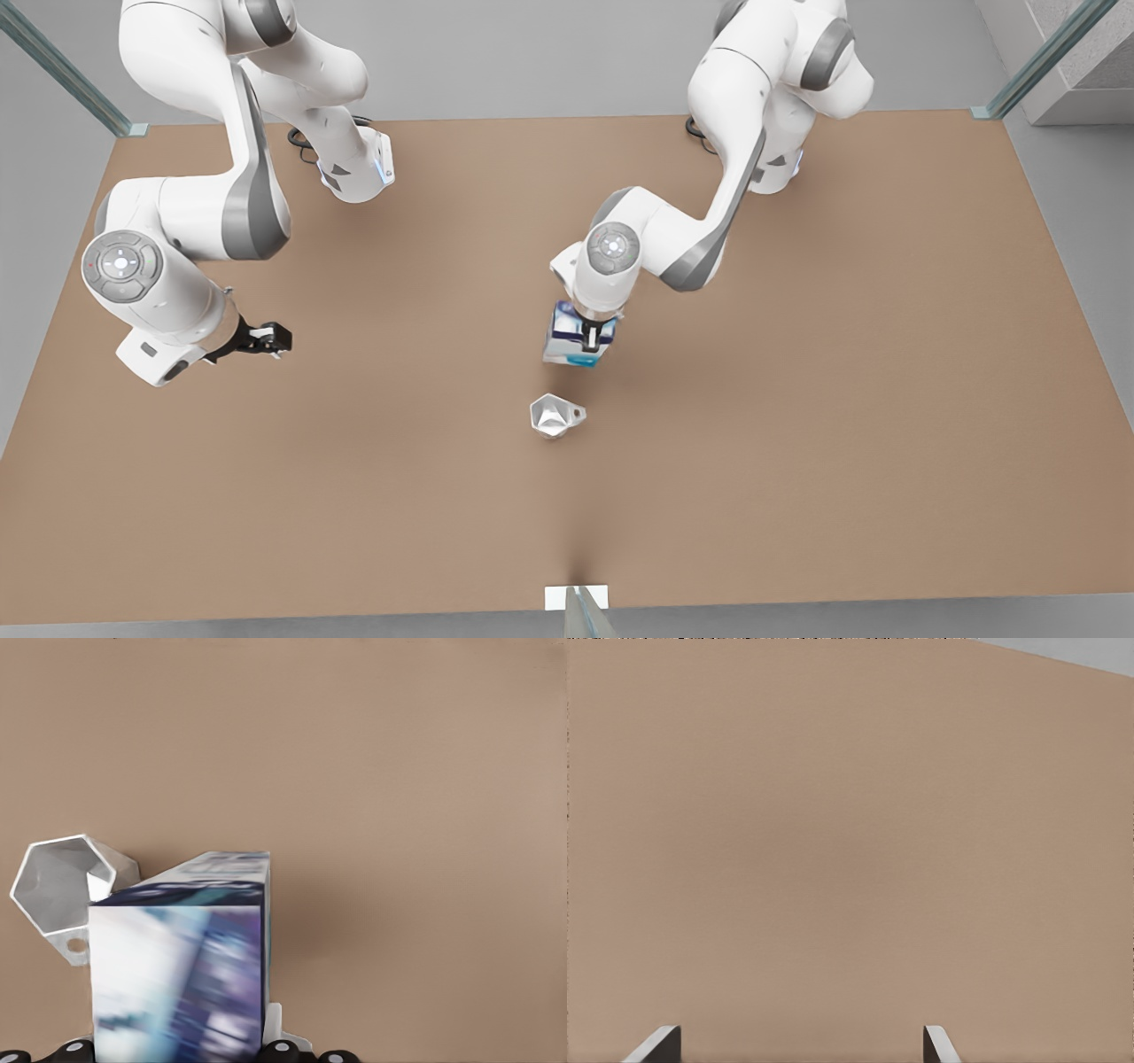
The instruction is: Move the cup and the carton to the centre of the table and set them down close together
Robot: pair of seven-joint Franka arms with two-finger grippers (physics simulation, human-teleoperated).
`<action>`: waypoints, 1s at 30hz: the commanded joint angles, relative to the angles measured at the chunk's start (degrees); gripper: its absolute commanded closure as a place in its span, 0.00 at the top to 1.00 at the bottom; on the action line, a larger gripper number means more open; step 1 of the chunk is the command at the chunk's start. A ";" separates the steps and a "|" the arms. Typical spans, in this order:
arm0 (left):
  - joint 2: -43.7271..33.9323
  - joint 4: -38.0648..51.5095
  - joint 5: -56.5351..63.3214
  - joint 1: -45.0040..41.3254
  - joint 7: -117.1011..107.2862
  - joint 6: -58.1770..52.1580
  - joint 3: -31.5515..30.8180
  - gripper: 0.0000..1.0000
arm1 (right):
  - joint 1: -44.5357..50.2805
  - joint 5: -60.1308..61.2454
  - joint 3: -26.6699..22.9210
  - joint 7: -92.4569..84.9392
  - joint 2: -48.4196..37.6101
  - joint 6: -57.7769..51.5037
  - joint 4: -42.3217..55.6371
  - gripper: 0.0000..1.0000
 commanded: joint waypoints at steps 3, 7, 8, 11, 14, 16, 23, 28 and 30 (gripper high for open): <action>1.13 0.26 -4.16 -0.39 -2.01 0.36 0.00 0.70 | -0.03 0.01 0.05 0.00 0.03 0.08 0.00 1.00; 4.21 0.26 -3.98 -1.88 -3.07 0.89 0.62 0.70 | 0.05 -0.08 -0.03 0.00 0.03 0.08 0.00 1.00; 5.09 0.26 -3.98 -3.55 -3.51 0.80 2.64 0.70 | 0.05 -0.08 0.05 0.00 0.03 0.17 0.00 1.00; 6.23 0.26 -4.07 -4.61 -5.53 2.12 2.91 1.00 | 0.05 -0.08 0.05 0.00 0.03 0.17 0.00 1.00; 6.15 0.44 -4.16 -4.87 -6.32 2.03 3.61 1.00 | 0.14 0.01 0.05 0.00 0.03 0.17 0.00 1.00; 6.15 0.44 -4.16 -4.96 -6.41 2.12 3.70 1.00 | 0.14 -0.08 0.05 0.00 0.03 0.17 0.00 1.00; 2.02 0.70 -5.65 -4.52 -6.41 -1.04 3.87 1.00 | 0.23 0.01 0.05 0.09 -0.06 0.08 0.09 1.00; -6.33 0.79 -8.20 -0.84 -15.79 -5.79 10.73 1.00 | 0.14 0.01 0.05 0.09 0.03 0.08 0.09 1.00; -6.69 0.88 -7.58 7.69 -38.29 -6.41 10.99 1.00 | 0.14 0.01 0.05 0.09 0.03 0.08 0.09 1.00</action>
